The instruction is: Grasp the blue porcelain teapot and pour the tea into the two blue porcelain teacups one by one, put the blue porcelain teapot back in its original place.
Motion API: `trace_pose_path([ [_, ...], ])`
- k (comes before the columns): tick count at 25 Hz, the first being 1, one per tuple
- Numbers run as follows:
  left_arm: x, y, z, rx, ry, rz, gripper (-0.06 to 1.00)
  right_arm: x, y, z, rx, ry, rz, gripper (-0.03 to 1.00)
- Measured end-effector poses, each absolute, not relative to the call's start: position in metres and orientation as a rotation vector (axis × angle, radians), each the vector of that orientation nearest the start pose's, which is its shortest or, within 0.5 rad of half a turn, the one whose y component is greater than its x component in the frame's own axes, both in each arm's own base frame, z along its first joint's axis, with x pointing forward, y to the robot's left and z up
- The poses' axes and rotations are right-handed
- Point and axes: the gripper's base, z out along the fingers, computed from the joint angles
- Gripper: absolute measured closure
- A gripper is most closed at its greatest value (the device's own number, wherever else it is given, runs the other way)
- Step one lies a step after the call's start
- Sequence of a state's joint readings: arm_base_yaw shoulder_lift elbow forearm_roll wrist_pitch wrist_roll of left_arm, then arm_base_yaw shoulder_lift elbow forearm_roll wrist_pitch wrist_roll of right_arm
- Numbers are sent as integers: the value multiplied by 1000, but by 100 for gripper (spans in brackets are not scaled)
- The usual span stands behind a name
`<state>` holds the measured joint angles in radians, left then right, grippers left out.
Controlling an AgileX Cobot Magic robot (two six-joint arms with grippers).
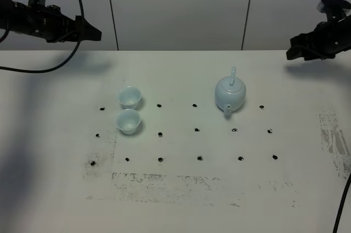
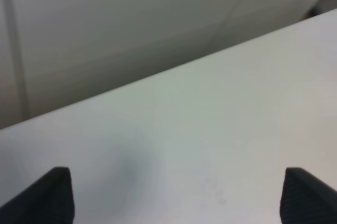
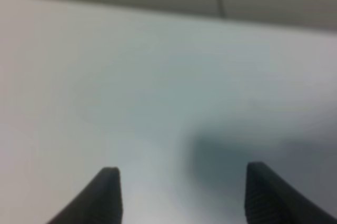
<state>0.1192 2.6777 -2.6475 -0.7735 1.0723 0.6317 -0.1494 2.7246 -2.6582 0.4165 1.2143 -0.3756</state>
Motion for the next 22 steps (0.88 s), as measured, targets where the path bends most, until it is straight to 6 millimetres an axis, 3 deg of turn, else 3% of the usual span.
trace_pose_path([
  [4, 553, 23, 222, 416, 2339, -416, 19, 535, -61, 163, -218, 2781, 225, 47],
  [10, 528, 33, 252, 483, 2476, -233, 25, 517, -72, 232, -151, 2715, 73, 48],
  [16, 494, 35, 299, 488, 2489, -136, 37, 485, -76, 251, -125, 2790, -32, 51],
  [22, 443, 34, 305, 448, 2516, -62, 42, 436, -70, 265, -86, 2851, -25, 51],
])
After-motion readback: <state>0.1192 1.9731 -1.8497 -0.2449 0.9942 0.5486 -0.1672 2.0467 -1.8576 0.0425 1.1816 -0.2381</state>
